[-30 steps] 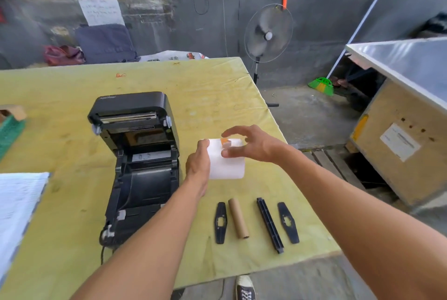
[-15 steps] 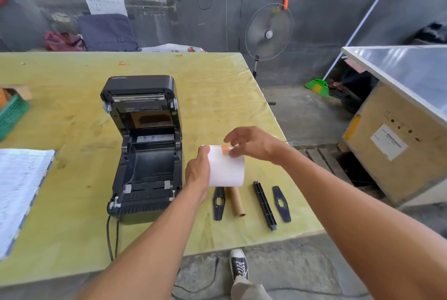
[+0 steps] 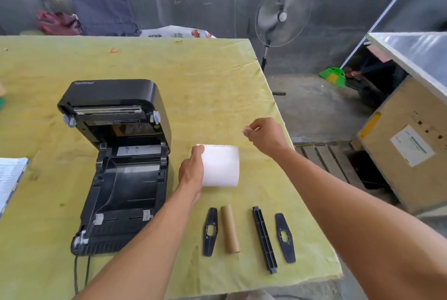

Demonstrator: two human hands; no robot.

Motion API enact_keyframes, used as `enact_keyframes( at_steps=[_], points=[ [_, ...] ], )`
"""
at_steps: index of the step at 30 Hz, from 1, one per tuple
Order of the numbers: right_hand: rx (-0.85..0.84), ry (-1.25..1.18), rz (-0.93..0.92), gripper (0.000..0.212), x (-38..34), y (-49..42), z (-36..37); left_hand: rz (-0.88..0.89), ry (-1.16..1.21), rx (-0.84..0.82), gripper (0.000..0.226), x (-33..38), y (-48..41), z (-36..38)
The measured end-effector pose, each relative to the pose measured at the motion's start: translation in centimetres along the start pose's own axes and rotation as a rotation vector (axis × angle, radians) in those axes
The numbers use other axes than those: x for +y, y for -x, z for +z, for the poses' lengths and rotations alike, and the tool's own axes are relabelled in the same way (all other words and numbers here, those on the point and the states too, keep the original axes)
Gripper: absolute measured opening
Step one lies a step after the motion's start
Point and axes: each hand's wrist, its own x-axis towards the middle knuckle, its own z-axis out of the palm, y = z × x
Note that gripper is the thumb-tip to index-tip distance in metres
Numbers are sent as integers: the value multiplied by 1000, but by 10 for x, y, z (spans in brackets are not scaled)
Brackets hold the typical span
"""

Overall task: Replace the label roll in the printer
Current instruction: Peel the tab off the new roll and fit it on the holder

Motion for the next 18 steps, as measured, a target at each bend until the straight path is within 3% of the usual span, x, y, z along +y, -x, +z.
enact_keyframes(
  at_steps=[10, 18],
  points=[
    [-237, 564, -193, 20, 72, -4, 50, -72, 67, 54, 33, 0, -46, 2],
    [-376, 715, -328, 28, 78, 5, 45, -81, 173, 32, 29, 6, -55, -1]
  ],
)
